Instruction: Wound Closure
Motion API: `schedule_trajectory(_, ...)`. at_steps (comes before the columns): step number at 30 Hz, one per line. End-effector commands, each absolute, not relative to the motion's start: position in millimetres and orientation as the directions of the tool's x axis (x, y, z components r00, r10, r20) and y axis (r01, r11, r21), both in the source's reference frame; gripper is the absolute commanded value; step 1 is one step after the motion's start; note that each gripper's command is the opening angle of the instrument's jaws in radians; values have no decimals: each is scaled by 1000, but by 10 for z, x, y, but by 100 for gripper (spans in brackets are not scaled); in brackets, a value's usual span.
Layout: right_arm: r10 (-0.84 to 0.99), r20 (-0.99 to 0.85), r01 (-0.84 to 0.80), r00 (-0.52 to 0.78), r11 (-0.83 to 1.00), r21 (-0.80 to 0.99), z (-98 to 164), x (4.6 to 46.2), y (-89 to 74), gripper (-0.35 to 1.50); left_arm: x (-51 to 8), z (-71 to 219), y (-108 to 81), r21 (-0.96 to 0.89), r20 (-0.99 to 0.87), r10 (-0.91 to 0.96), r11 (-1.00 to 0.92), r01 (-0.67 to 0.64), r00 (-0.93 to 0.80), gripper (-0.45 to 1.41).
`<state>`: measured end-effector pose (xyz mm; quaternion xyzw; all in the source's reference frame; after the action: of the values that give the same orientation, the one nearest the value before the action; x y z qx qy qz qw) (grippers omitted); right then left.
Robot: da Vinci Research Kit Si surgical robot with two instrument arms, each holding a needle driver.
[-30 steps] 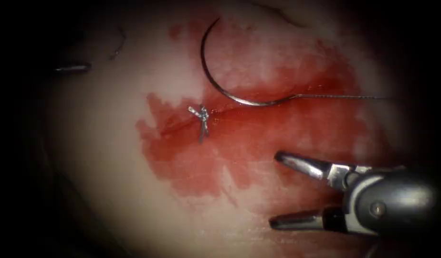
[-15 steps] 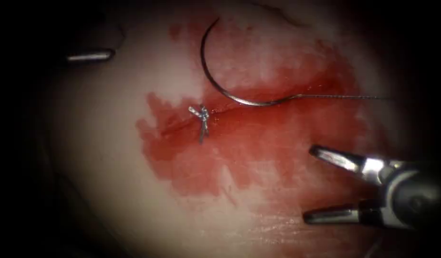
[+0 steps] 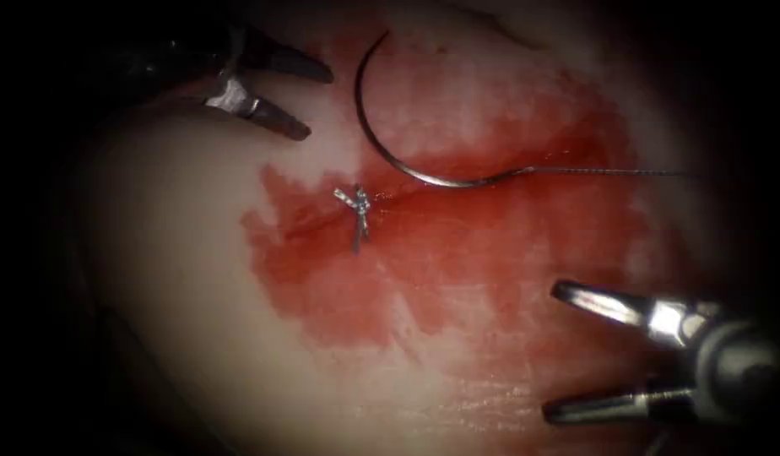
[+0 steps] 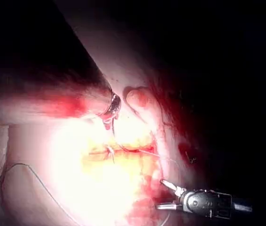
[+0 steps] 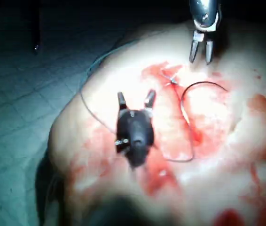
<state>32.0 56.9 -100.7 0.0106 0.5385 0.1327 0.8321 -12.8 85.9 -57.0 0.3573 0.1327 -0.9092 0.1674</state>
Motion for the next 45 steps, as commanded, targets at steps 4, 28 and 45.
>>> schedule_trajectory(4, 231, -896, -211, 380, 964, 159, -1002, 330, 569, 106, -128, -562, 876, -132, -661, -254, -887, 443, -706, 47)
schedule_trajectory(28, 227, -900, -219, 372, 964, 152, -996, 333, 569, 109, -174, -524, 882, -101, -616, -406, -809, 578, -675, 64)
schedule_trajectory(45, 237, -900, -226, 366, 961, 161, -997, 335, 567, 109, -166, -538, 874, -40, -555, -406, -859, 510, -726, -35)
